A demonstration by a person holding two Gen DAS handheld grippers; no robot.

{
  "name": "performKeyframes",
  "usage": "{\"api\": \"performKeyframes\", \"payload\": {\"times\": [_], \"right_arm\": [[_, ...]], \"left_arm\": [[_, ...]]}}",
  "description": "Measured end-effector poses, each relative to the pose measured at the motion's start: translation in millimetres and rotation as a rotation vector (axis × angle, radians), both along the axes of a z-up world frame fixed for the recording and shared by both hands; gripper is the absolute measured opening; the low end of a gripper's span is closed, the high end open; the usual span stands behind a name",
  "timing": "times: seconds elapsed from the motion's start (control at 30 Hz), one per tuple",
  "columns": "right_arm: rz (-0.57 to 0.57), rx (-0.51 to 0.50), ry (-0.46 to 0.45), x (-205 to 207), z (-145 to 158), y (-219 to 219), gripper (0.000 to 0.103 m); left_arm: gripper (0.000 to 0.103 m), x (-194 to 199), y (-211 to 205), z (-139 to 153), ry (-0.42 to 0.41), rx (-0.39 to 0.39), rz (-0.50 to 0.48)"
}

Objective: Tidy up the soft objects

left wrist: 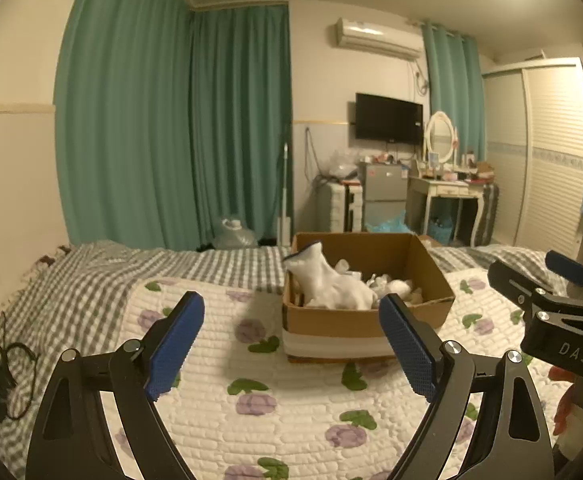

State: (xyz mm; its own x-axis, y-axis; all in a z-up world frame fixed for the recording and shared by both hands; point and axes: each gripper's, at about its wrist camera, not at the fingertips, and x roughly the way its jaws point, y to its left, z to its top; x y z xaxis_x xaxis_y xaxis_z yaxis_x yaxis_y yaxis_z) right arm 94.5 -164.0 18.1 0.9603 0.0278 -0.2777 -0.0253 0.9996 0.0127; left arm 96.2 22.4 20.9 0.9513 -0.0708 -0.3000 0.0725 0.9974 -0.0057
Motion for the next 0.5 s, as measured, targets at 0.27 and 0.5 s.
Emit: {"api": "performKeyframes", "payload": {"times": [0.27,0.5], "right_arm": [[0.0,0.0,0.001,0.0,0.1,0.6,0.103],[0.0,-0.001,0.003,-0.8,-0.3,0.6,0.103]], "left_arm": [[0.09,1.2,2.3,-1.0,0.004,-0.007,0.002],[0.09,-0.1,2.6,-1.5,0.004,-0.002,0.011]]}}
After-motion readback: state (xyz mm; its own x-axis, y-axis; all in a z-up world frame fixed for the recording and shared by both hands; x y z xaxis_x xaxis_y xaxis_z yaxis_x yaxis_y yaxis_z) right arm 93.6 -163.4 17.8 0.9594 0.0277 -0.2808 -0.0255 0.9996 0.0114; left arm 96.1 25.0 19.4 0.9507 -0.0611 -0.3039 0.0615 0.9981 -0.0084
